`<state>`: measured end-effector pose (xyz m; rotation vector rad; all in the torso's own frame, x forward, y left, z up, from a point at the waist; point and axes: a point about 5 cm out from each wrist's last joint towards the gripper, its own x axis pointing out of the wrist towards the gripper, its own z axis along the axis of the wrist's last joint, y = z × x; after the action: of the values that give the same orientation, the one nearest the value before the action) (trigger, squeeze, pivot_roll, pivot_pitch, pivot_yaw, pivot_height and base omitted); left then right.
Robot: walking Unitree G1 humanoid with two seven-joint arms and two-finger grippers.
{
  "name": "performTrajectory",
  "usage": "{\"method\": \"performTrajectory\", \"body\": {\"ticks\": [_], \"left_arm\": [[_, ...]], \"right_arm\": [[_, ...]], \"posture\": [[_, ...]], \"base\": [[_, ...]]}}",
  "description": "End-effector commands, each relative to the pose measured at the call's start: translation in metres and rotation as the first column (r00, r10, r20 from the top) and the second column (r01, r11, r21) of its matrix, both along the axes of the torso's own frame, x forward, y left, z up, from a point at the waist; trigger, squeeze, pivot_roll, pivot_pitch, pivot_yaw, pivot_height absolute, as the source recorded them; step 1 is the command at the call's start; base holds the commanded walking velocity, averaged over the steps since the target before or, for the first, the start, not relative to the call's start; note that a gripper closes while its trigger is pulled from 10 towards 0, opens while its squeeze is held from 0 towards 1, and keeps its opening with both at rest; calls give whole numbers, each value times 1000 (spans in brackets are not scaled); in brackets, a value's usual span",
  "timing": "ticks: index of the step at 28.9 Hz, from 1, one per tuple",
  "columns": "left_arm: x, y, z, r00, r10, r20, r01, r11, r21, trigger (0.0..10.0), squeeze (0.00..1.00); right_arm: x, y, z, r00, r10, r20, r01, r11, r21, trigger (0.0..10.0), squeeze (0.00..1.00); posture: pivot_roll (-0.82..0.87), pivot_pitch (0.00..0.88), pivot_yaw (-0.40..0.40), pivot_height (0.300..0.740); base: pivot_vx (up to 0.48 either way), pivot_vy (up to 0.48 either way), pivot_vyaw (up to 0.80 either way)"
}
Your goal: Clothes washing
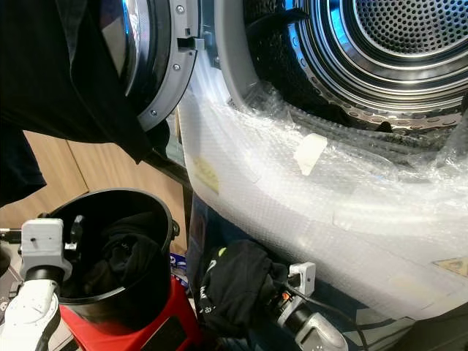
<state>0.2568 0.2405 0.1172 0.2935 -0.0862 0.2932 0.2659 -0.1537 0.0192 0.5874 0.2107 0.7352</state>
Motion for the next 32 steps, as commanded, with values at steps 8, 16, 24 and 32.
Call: {"method": "performTrajectory", "body": {"ticks": [8,16,24,32], "left_arm": [[-9,-19,-24,998,-43,-38,43,999,-16,10000,0],[-6,-19,-31,996,-43,-73,43,999,-14,10000,0],[-6,-22,-35,996,-52,-78,50,998,-27,10000,0],[-4,-28,-46,989,-65,-130,61,997,-37,10000,0]], "right_arm": [[-9,19,40,947,257,195,-266,964,24,0,0],[-12,19,105,829,410,379,-440,898,-10,0,0],[8,27,179,755,320,572,-437,897,75,0,0],[42,3,266,639,192,745,-373,924,81,0,0]], "posture": [[346,0,-96,740],[335,0,-101,740],[327,0,-99,740],[326,0,-103,740]], "base": [[0,0,0],[0,0,0],[0,0,0],[0,0,0]]}}
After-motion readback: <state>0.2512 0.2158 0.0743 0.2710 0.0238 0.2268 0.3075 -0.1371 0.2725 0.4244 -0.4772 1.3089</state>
